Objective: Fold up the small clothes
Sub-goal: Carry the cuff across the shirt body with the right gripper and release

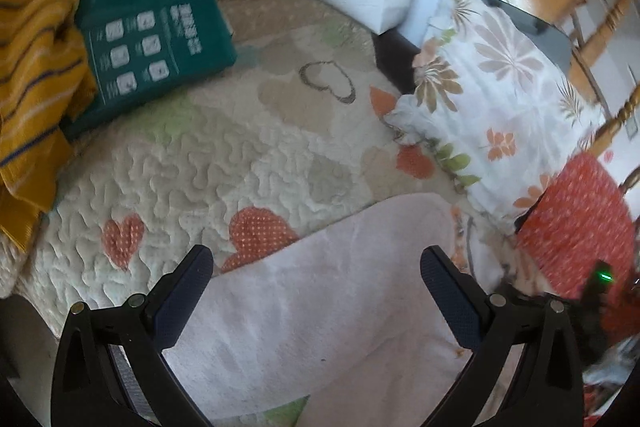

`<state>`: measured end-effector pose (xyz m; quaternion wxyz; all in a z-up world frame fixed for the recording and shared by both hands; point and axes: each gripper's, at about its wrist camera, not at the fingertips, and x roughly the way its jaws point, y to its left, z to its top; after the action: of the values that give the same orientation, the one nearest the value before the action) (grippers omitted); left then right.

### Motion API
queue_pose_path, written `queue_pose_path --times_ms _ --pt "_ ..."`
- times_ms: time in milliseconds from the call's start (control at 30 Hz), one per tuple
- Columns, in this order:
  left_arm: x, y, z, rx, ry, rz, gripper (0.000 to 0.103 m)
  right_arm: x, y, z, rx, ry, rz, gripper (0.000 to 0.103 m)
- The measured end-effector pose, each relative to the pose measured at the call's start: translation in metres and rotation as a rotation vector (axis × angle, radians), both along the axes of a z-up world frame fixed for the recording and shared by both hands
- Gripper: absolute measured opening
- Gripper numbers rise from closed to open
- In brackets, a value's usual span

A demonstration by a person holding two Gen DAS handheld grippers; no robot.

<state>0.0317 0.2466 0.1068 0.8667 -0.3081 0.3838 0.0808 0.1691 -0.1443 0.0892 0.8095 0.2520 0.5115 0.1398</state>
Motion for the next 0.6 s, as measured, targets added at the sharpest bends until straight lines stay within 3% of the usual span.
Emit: queue_pose_path --times_ms 133,233,433,533,600 --pt "0.003 0.000 0.004 0.036 -0.004 -0.001 0.103 0.023 0.067 -0.027 -0.019 0.036 0.066 0.007" --pt "0.007 0.000 0.005 0.049 0.004 -0.005 0.103 0.039 0.092 -0.044 -0.019 0.065 0.073 0.007" --pt "0.011 0.008 0.006 0.046 0.011 0.029 0.103 0.061 0.113 -0.053 -0.014 0.088 0.078 0.009" --pt "0.011 0.013 0.005 0.069 0.022 0.051 0.103 0.072 0.123 -0.063 0.035 0.146 0.134 0.010" --pt "0.010 0.020 0.004 0.069 0.030 0.070 0.103 0.076 0.131 -0.067 0.024 0.165 0.171 0.016"
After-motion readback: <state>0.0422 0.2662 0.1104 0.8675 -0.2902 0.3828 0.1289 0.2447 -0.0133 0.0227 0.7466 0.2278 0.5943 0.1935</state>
